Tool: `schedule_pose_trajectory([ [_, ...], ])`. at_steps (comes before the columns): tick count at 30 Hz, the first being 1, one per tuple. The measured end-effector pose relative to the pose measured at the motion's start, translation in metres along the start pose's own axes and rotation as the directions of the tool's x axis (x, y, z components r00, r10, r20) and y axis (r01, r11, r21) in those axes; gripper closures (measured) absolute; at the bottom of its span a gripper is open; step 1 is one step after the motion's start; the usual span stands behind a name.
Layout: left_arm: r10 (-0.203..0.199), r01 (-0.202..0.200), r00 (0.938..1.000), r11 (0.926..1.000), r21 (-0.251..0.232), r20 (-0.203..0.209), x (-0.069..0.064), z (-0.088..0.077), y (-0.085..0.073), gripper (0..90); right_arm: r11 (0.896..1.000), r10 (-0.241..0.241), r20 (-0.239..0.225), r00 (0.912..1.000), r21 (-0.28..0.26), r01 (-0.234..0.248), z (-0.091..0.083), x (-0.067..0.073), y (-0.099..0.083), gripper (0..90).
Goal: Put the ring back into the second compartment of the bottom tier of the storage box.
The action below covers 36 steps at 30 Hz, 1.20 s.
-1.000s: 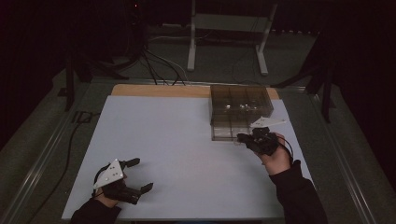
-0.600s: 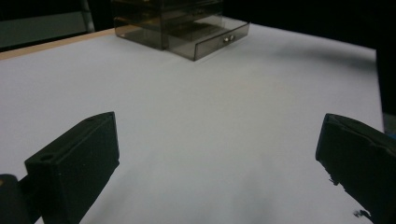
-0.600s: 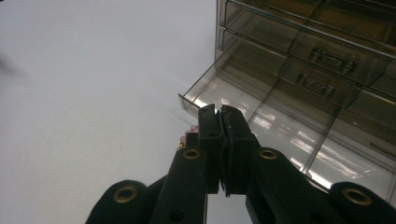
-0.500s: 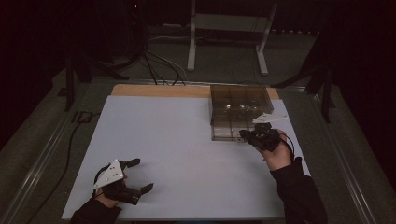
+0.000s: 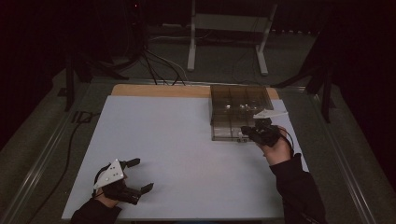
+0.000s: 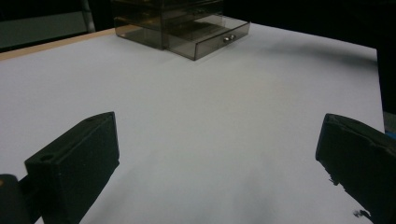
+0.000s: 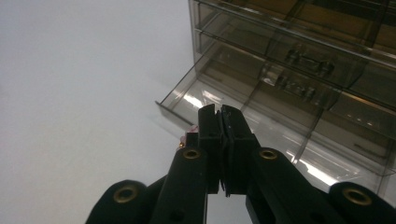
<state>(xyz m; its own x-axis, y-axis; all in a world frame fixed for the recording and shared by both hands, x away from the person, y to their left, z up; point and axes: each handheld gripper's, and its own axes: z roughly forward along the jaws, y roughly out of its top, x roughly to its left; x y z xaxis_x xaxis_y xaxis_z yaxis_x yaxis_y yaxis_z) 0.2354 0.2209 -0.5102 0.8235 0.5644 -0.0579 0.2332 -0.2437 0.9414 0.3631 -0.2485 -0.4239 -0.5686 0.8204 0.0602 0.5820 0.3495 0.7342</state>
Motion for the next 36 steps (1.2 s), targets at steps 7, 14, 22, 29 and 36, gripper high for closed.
schedule_pose_trajectory([
  [7, 0.005, -0.005, 1.0, 1.0, 0.005, 0.004, -0.001, 0.0, 0.0, 0.6, 1.0, 0.02, 0.019, 0.9996, 0.004, -0.02, 0.005, -0.009, 0.005, 88.1],
  [14, 0.004, -0.004, 1.0, 1.0, 0.002, 0.001, -0.001, 0.0, 0.0, 0.6, 0.999, 0.04, 0.028, 0.9988, 0.006, -0.04, 0.01, -0.016, 0.009, 88.1],
  [22, 0.003, -0.003, 1.0, 1.0, 0.001, 0.001, -0.001, 0.0, 0.0, 0.7, 0.998, 0.067, 0.034, 0.9972, 0.007, -0.067, 0.016, -0.023, 0.011, 88.0],
  [29, 0.007, -0.007, 1.0, 1.0, 0.006, 0.0, -0.001, 0.0, 0.0, 0.6, 0.995, 0.095, 0.04, 0.9947, 0.017, -0.096, 0.024, -0.03, 0.01, 88.0],
  [36, 0.009, -0.009, 1.0, 0.9999, 0.007, 0.002, -0.001, 0.0, 0.0, 0.6, 0.991, 0.131, 0.046, 0.9903, 0.029, -0.133, 0.034, -0.039, 0.006, 88.0],
])
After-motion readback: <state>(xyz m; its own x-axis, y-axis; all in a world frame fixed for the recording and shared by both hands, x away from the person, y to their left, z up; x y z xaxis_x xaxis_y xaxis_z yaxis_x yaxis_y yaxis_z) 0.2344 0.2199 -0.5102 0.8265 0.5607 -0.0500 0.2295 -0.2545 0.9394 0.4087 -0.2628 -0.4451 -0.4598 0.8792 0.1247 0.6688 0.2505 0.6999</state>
